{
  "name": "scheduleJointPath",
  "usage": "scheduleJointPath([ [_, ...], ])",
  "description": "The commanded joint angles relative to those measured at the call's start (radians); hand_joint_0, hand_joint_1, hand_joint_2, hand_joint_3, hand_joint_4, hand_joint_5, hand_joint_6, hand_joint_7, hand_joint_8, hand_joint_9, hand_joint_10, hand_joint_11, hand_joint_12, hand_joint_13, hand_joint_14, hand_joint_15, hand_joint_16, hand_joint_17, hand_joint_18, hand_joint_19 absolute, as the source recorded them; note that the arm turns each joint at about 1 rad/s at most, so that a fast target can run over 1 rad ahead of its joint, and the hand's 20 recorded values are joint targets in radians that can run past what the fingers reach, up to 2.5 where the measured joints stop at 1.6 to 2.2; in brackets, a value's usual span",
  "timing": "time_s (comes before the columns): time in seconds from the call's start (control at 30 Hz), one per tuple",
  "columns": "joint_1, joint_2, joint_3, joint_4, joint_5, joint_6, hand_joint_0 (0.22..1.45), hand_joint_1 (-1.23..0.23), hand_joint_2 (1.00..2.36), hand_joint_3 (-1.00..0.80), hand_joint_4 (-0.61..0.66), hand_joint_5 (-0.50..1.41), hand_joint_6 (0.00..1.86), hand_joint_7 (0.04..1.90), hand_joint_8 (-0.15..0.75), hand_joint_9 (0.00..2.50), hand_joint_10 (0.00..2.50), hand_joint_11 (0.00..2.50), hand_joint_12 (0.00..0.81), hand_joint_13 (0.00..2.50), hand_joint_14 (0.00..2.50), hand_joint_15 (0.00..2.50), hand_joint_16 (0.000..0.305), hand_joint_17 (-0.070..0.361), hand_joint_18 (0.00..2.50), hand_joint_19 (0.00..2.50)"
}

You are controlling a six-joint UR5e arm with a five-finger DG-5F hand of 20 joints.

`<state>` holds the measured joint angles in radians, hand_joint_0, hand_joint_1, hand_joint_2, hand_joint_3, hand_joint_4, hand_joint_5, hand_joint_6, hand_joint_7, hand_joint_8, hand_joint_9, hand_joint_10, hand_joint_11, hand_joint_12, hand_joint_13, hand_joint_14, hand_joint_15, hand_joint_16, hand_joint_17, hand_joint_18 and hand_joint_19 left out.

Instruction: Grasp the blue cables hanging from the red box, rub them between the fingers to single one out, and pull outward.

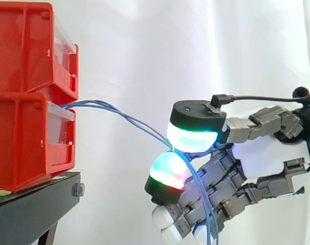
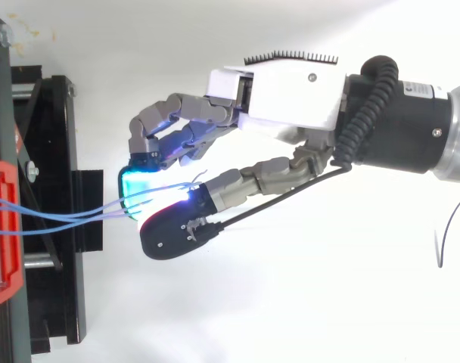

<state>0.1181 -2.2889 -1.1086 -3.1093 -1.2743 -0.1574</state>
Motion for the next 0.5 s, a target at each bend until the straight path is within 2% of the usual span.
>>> scheduleJointPath([
  [0.0,0.0,0.0,0.015,0.0,0.001,-0.002,0.53,-0.6,1.0,-0.48,0.23,-0.12,0.67,1.13,0.296,0.78,0.01,0.33,0.338,0.65,0.01,0.3,0.041,0.092,0.54,0.66],
  [0.13,0.002,0.0,0.03,-0.002,0.001,-0.002,0.56,-0.59,1.01,-0.42,0.21,-0.12,0.67,1.16,0.29,0.78,0.01,0.34,0.329,0.66,0.01,0.31,0.04,0.089,0.53,0.66],
  [0.23,0.0,0.0,0.038,-0.005,0.0,-0.002,0.59,-0.64,1.01,-0.3,0.19,-0.13,0.69,1.17,0.287,0.78,0.01,0.34,0.328,0.66,0.01,0.31,0.039,0.087,0.53,0.66],
  [0.33,0.003,0.0,0.039,-0.005,0.0,-0.001,0.6,-0.69,1.01,-0.23,0.21,-0.15,0.75,1.06,0.292,0.77,0.01,0.34,0.337,0.67,0.01,0.31,0.041,0.092,0.56,0.64],
  [0.47,0.003,0.0,0.039,-0.005,0.0,-0.001,0.61,-0.75,1.01,-0.2,0.2,-0.17,0.78,1.02,0.289,0.74,0.01,0.37,0.339,0.67,0.01,0.31,0.041,0.092,0.56,0.63],
])
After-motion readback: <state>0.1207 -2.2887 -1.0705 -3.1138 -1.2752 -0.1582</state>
